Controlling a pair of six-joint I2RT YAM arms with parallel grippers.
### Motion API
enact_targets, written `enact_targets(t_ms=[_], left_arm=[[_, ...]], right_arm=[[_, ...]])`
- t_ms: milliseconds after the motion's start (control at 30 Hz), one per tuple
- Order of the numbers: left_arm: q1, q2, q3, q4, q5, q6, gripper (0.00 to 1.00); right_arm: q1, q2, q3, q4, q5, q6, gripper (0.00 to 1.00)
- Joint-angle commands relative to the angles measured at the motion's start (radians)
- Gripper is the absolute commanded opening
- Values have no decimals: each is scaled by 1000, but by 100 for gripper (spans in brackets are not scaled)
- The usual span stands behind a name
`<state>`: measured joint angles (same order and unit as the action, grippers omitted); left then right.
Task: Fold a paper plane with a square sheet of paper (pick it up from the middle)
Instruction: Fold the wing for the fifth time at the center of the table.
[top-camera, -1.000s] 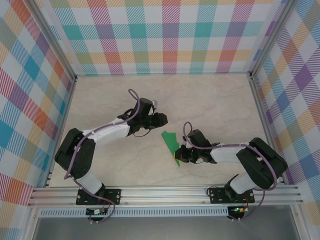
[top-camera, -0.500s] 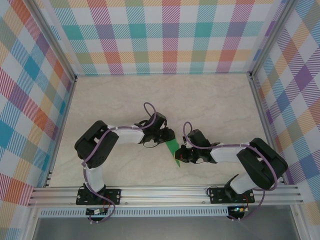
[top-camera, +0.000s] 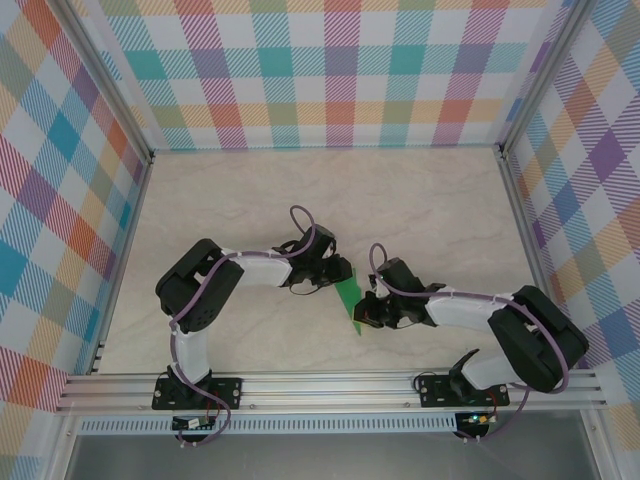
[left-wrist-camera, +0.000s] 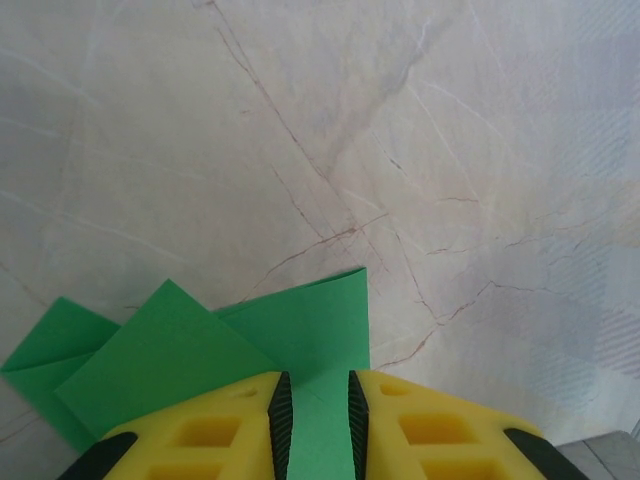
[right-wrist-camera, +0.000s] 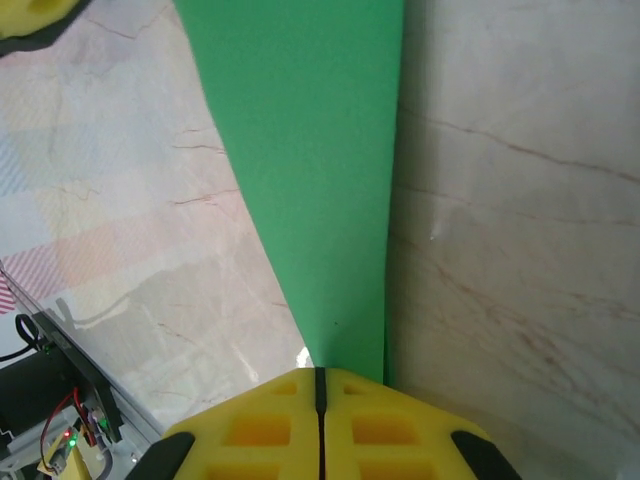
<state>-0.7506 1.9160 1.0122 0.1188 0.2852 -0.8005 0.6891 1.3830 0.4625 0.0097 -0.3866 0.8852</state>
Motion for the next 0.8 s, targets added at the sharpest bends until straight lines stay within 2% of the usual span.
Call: enact_targets(t_ms=[0, 200, 433, 767], left_arm=[[-9, 61, -27, -90, -72, 4, 25], [-9, 65, -23, -89, -67, 3, 25], [-10, 72, -18, -97, -72, 4, 25], [-9, 72, -18, -113, -87, 0, 25]], right_arm=[[8, -32, 65, -74, -8, -32, 7], [7, 58, 98, 1, -28, -16, 8], [7, 171, 55, 73, -29, 14, 9], [7, 126, -57, 107, -38, 32, 9]])
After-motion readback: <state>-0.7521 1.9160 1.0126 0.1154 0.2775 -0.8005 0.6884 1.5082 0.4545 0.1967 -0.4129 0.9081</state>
